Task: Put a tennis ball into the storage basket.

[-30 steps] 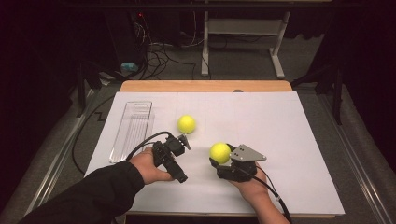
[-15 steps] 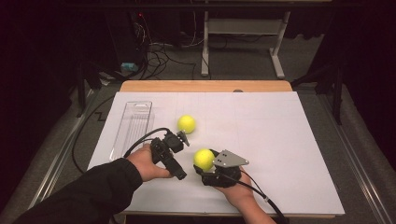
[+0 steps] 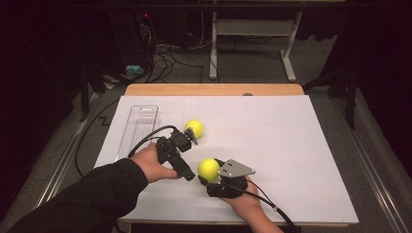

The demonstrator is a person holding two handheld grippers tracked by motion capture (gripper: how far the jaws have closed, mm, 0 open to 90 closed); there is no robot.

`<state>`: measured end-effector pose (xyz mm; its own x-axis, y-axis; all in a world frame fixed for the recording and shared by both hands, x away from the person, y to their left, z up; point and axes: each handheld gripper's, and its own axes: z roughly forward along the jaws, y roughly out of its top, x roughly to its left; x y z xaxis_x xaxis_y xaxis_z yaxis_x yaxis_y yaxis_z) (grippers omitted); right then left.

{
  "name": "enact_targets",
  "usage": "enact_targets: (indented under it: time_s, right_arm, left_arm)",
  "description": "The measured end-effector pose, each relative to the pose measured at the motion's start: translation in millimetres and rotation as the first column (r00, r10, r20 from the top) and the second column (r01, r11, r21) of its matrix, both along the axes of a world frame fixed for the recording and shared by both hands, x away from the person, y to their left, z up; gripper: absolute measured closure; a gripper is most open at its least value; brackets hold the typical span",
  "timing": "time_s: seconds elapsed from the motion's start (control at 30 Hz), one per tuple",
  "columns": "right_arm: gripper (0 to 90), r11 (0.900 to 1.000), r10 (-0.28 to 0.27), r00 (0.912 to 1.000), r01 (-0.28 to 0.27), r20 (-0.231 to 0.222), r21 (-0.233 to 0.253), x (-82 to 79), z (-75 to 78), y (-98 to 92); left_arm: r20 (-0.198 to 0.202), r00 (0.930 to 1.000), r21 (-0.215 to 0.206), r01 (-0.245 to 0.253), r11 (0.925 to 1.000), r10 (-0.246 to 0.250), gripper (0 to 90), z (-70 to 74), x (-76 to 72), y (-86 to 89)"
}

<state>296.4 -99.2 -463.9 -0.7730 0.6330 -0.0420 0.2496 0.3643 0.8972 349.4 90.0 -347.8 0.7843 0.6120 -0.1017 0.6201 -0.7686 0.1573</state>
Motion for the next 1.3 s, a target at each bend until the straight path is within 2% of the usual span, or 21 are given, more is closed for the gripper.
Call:
enact_targets:
  time_s: [0.23, 0.4, 0.6, 0.7, 0.8, 0.87, 0.9, 0.97, 1.3]
  right_arm:
    - [27.0, 1.0, 0.017, 0.9998, -0.017, -0.006, 0.019, -3.1, -2.2, 4.7]
    - [27.0, 0.999, 0.027, 0.9996, -0.027, -0.008, 0.03, -4.9, -2.7, 6.6]
    - [27.0, 0.998, 0.038, 0.9992, -0.037, -0.014, 0.048, -6.6, -2.1, 7.6]
    - [27.0, 0.998, 0.045, 0.999, -0.045, -0.005, 0.052, -6.4, -1.4, 7.3]
    - [27.0, 0.997, 0.04, 0.999, -0.039, -0.021, 0.065, -8.1, -0.2, 7.8]
    - [27.0, 0.997, 0.046, 0.9989, -0.045, -0.01, 0.062, -8.0, -0.1, 8.1]
    - [27.0, 0.995, 0.055, 0.9985, -0.055, -0.001, 0.083, -7.4, -1.0, 9.0]
    - [27.0, 0.997, 0.046, 0.9989, -0.045, -0.007, 0.065, -8.6, 0.5, 8.7]
    - [26.9, 0.997, 0.034, 0.9994, -0.034, 0.0, 0.064, -8.0, 1.2, 8.3]
  left_arm:
    - [-0.003, 0.9999, 0.012, 0.015, 0.9998, -0.015, 0.6, 6.7, 2.7, -13.9]
    - [-0.007, 0.9999, 0.007, 0.015, 0.9999, -0.015, 0.6, 5.8, 5.3, -21.1]
    - [-0.018, 0.9996, 0.007, 0.022, 0.9997, -0.022, 0.6, 0.2, 6.3, -29.3]
    - [-0.031, 0.9993, 0.006, 0.022, 0.9997, -0.022, 0.9, -3.9, 7.7, -32.9]
    - [-0.051, 0.9986, -0.007, 0.014, 0.9999, -0.015, 1.9, -10.5, 9.9, -36.7]
    - [-0.058, 0.9982, -0.008, 0.015, 0.9999, -0.015, 2.8, -14.3, 10.6, -38.8]
    - [-0.066, 0.9976, -0.008, 0.018, 0.9998, -0.019, 3.7, -15.9, 11.2, -39.7]
    - [-0.08, 0.9966, -0.019, 0.017, 0.9997, -0.019, 5.5, -19.8, 11.5, -41.8]
    - [-0.128, 0.9912, -0.046, 0.031, 0.9985, -0.036, 25.1, -25.7, 10.6, -47.8]
